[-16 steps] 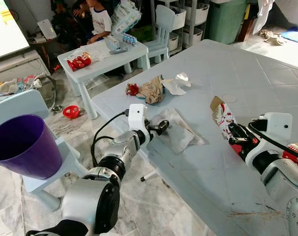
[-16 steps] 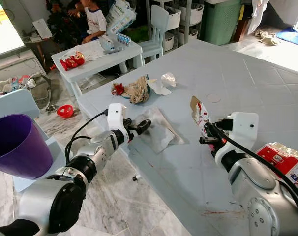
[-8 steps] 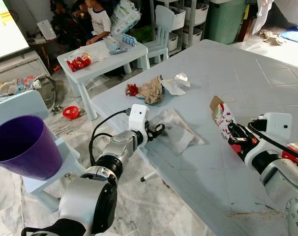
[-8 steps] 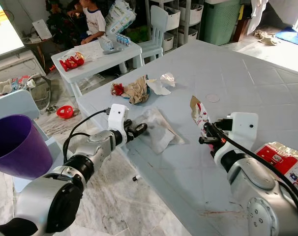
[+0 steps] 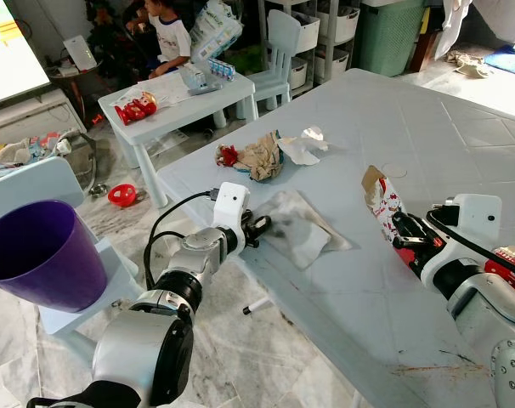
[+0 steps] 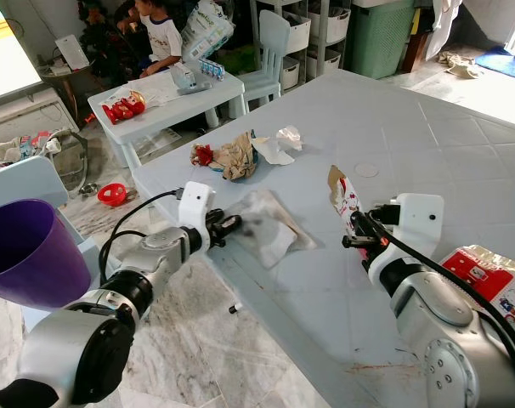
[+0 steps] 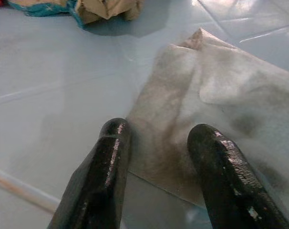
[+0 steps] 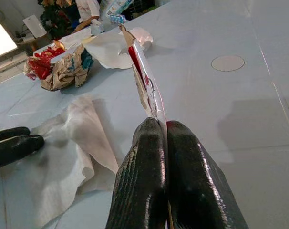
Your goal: Picking trash to rubbish bin
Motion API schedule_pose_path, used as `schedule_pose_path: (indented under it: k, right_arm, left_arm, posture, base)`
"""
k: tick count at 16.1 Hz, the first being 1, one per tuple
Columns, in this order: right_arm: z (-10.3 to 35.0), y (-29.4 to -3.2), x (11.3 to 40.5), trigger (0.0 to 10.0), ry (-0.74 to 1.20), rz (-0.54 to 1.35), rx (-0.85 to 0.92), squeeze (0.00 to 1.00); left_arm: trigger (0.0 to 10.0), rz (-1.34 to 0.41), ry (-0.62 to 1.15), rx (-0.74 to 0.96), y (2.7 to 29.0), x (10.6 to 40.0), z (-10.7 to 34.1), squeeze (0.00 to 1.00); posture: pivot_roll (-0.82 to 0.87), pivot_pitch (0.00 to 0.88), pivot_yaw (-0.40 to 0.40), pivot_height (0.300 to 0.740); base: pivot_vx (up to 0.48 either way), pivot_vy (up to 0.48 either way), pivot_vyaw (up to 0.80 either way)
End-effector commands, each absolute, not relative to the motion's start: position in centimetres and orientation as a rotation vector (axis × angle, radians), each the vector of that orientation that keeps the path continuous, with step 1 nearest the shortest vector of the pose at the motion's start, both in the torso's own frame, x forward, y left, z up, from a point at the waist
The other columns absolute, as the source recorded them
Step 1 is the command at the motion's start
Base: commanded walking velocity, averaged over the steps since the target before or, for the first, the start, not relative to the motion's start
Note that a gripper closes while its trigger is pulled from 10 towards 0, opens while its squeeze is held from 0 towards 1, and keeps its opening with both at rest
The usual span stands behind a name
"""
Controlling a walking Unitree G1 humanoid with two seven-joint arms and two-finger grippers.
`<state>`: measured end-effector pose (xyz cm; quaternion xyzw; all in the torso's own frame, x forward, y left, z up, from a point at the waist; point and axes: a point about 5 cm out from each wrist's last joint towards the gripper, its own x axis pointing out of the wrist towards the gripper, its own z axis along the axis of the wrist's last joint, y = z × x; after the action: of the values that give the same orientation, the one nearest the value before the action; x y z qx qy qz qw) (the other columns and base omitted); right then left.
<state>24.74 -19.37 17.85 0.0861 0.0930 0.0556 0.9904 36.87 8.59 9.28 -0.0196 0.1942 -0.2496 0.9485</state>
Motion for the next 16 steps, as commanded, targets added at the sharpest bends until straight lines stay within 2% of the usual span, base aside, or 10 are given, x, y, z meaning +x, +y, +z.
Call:
schedule_pose_path:
  k: [1,3,8,16]
  right_arm:
    - [18.0,-19.1,25.0,0.0,0.182,0.122,0.171,0.00]
    - [18.0,-19.0,25.2,0.0,0.181,0.126,0.174,0.00]
    - [18.0,-18.8,25.8,0.0,0.173,0.140,0.179,0.00]
    - [17.7,-16.9,28.2,0.0,0.136,0.187,0.215,0.00]
  left_arm:
    - [0.0,-0.451,0.502,-0.013,10.3,35.7,6.7,0.00]
    - [0.0,-0.383,0.468,-0.012,11.9,35.8,6.7,0.00]
    - [0.0,-0.295,0.402,-0.019,13.8,35.9,6.9,0.00]
    - [0.0,-0.171,0.009,0.013,15.9,37.4,12.2,0.00]
  posture:
    - [-0.25,0.041,0.078,0.740]
    - [-0.24,0.037,0.074,0.740]
    - [-0.21,0.019,0.067,0.740]
    - [-0.12,0.000,0.060,0.740]
  base:
    - [0.000,0.000,0.00]
    - [0.000,0.000,0.00]
    - [0.000,0.000,0.00]
    - [0.000,0.000,0.00]
